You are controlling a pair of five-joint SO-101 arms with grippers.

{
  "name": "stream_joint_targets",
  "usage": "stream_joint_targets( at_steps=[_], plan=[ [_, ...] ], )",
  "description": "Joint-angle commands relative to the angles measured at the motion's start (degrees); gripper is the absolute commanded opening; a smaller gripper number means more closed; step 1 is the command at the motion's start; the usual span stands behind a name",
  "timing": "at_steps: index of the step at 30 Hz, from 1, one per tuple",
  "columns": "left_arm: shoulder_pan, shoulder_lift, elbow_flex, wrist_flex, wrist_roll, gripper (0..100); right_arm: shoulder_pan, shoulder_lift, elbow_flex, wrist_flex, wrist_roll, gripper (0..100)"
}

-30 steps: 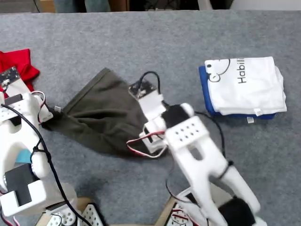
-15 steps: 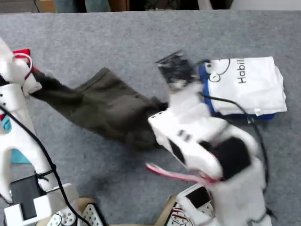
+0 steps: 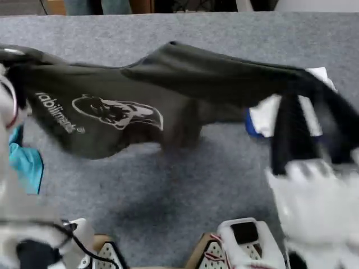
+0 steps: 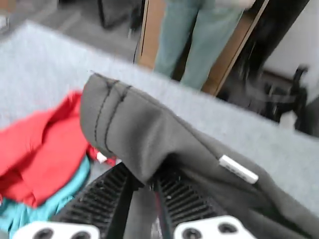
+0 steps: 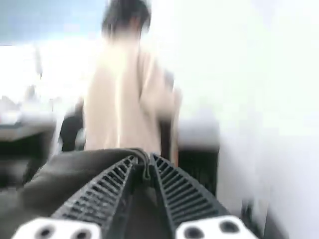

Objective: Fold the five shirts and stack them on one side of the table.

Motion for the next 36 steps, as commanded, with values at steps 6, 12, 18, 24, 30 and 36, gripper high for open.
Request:
stream_joint_targets(
  at_steps=[6,12,18,24,30,36],
  plan=[
    [-0.13,-22.24,2.51,0.35,-0.35,3,13.36,0.13,-16.22,-8.70,-0.44,1.4],
    [0.22,-36.92,19.91,0.26,-1.32,3,14.59,1.71,-10.95,-8.97,-0.35,1.4],
    [0.40,-40.26,50.95,-9.85,-1.93,3,10.29,4.79,10.15,-9.49,-0.18,1.4],
    [2.86,-33.41,90.86,-54.95,-1.93,3,-3.08,11.21,39.43,-21.36,8.70,1.4],
    [4.53,-3.78,91.91,-92.66,-1.67,3,-2.90,27.38,59.74,-61.98,9.32,1.4],
    [4.79,31.47,56.22,-88.44,-1.58,3,-1.14,44.18,47.43,-69.36,9.23,1.4]
  ],
)
